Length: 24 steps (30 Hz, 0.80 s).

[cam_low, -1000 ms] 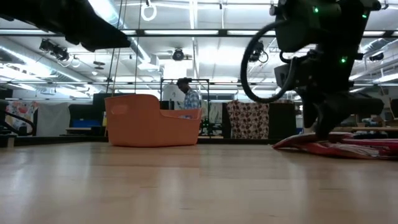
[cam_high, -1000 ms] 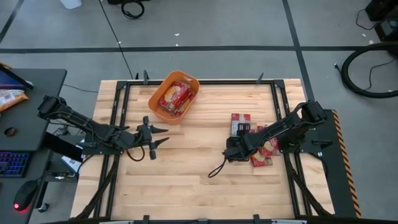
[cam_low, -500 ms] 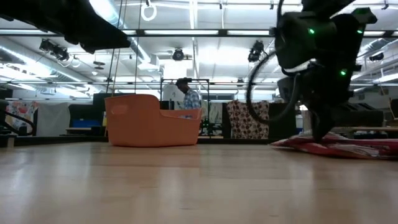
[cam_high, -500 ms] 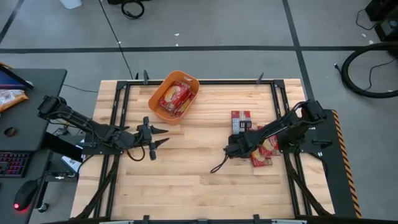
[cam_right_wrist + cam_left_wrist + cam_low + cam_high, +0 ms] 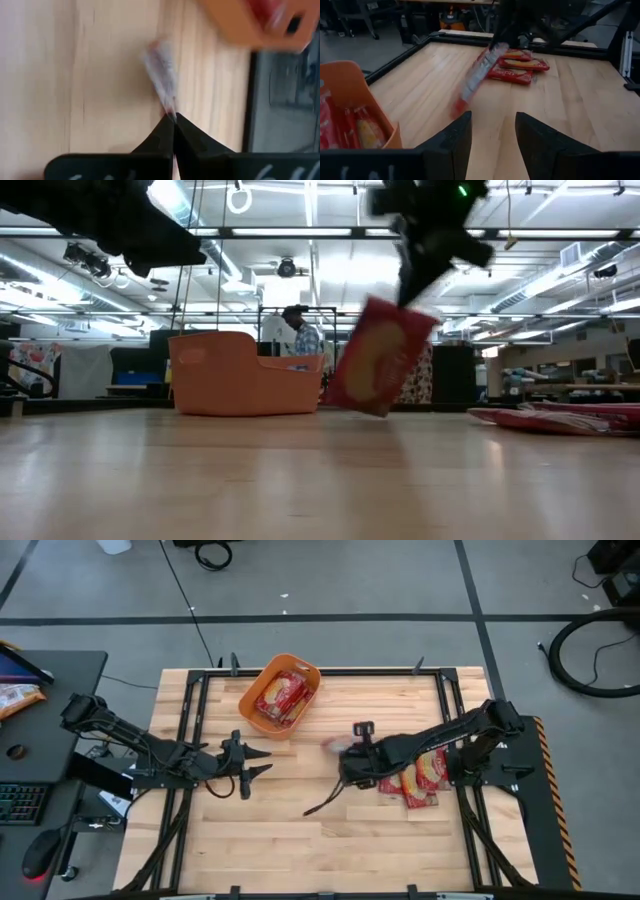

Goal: Sort popcorn bags into baskets
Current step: Put the red popcorn bag into the orange bin

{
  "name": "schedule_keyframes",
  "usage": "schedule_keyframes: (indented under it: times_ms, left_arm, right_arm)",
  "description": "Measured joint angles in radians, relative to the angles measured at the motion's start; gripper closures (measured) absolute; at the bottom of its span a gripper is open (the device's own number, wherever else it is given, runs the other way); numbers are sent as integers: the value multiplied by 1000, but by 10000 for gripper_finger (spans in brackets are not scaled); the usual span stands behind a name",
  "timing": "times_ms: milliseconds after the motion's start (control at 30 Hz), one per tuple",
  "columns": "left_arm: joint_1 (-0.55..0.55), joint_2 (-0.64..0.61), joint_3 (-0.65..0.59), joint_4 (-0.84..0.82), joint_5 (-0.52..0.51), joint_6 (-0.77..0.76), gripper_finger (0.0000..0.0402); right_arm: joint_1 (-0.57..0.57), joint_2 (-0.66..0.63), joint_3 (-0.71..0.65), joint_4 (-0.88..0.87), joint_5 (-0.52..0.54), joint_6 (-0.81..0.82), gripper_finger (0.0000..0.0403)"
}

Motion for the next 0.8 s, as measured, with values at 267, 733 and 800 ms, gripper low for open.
schedule_keyframes:
  times_ms: [267,733,800]
  left_arm:
    - [-106,-79,1,22,-57,145,246]
    - [-174,-80,1,-32,-286,143,244]
    - [-136,-59,1,20,-297,162,237]
  right_arm:
    - [-72,0,192,146,-149,-188,398]
    - [-166,0,258,339,-305,-321,400]
    - [-177,0,258,363,-306,-321,400]
